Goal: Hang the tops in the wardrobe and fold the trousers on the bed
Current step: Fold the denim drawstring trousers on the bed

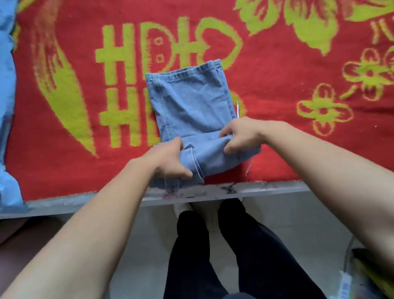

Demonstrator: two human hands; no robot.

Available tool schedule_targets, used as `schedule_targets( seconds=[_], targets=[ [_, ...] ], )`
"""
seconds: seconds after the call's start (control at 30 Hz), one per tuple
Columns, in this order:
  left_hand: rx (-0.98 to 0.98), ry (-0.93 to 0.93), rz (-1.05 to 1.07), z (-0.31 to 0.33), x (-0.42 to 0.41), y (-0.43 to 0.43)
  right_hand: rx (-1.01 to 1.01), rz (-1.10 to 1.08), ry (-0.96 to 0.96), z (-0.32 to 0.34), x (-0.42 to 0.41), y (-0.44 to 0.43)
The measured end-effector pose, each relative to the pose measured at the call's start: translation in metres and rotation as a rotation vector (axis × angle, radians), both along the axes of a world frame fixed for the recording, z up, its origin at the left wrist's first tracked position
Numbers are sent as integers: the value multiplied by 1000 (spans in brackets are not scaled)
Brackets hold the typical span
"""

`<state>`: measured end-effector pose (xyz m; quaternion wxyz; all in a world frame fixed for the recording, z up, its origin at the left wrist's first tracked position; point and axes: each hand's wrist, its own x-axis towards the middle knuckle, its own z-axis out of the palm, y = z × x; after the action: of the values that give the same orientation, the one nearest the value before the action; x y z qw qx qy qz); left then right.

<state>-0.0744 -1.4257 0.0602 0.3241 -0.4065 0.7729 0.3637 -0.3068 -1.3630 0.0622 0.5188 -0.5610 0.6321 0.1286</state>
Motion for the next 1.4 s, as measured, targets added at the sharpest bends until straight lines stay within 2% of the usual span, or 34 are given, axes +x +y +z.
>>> schedule_targets(
  seconds=[0.1,0.17,0.27,0.33,0.4,0.5,0.6,0.77,0.9,1.03,1.13,1.2,1.3,1.4],
  targets=[
    [26,43,108,13,-18,-66,-151,-198,34,9,-26,-51],
    [-62,101,204,14,-28,-101,-323,-348,72,10,-37,-79],
    [-538,241,441,0,-35,-133,-554,-552,145,-13,-42,-100],
    [-771,296,499,-11,-36,-133,-592,-580,200,-33,-36,-99],
    [-694,264,405,-28,-35,-117,-577,-516,200,-53,-24,-84],
    [-407,33,162,-61,-26,-85,-551,-176,280,-82,-7,-58],
    [-352,-52,127,-93,-18,-74,-424,13,390,-114,-1,-53],
    [-429,-9,129,-130,-24,-85,-378,33,425,-149,-6,-71],
    [-421,-4,133,-121,-23,-81,-364,-10,401,-138,-3,-65],
    [-602,111,58,-109,-13,-63,-536,38,387,-121,-6,-50],
    [-712,213,-137,-117,0,-38,-629,169,373,-124,0,-30],
    [-719,166,-238,-128,6,-23,-622,261,452,-134,9,-18],
    [-771,77,-216,-140,4,-15,-690,240,569,-147,19,-18],
    [-866,99,-200,-151,-9,-29,-781,240,684,-158,21,-33]
  ],
)
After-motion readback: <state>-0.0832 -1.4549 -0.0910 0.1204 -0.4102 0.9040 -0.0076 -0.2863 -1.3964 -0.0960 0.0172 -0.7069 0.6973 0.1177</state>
